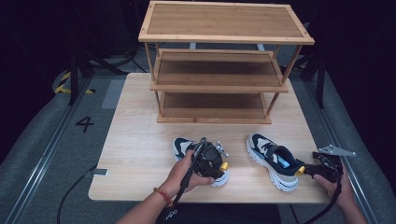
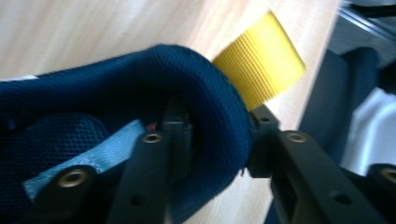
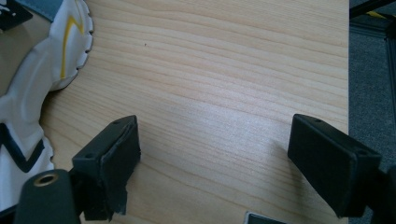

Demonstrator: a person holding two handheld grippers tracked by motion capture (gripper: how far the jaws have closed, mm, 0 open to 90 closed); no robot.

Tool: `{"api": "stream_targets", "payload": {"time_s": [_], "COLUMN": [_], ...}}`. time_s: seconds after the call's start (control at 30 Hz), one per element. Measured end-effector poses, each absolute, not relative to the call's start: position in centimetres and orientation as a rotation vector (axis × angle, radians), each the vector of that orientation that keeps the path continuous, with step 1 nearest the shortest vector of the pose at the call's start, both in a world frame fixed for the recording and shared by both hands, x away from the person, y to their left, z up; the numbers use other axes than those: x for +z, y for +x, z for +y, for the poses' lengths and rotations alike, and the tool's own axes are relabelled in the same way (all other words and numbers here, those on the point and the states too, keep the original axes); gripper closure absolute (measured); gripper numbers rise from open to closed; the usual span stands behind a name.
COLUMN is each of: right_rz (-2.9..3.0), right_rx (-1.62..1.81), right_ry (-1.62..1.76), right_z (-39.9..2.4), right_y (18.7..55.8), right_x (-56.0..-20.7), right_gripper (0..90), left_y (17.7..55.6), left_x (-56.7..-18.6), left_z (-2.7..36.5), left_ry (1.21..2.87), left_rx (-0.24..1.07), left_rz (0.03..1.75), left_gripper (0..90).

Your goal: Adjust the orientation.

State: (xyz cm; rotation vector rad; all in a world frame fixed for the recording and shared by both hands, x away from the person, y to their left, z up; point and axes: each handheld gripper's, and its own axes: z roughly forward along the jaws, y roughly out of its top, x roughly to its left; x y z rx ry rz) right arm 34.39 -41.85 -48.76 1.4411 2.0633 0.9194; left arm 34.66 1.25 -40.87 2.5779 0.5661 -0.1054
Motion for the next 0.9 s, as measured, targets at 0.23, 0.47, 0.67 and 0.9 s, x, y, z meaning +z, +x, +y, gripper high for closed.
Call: {"api": "stream_targets", "payload": {"time_s": [0.23,0.47,0.67,0.9], "right_rz": [2.063,2.063,2.063,2.063], "right_rx": [0.919,0.92,0.919,0.919], "right_ry": [1.441,1.441,1.441,1.441], "right_z": [-41.9,-41.8,-41.8,-41.9], "right_y": [34.4,34.4,34.4,34.4], "right_x": [-48.8,-48.8,-48.8,-48.8], "right_gripper": [17.2,17.2,17.2,17.2], "left_y": [34.0,33.5,33.2,33.4], "left_x": [-40.0,-39.5,-39.3,-39.4], "left_z": [3.4,5.9,5.2,4.3], "left_ry": [2.752,2.801,2.839,2.813], "left_rx": [-0.186,-0.226,-0.195,-0.248], "left_rz": [0.42,0.407,0.426,0.452], "left_gripper": [70.0,65.4,65.4,55.4]}}
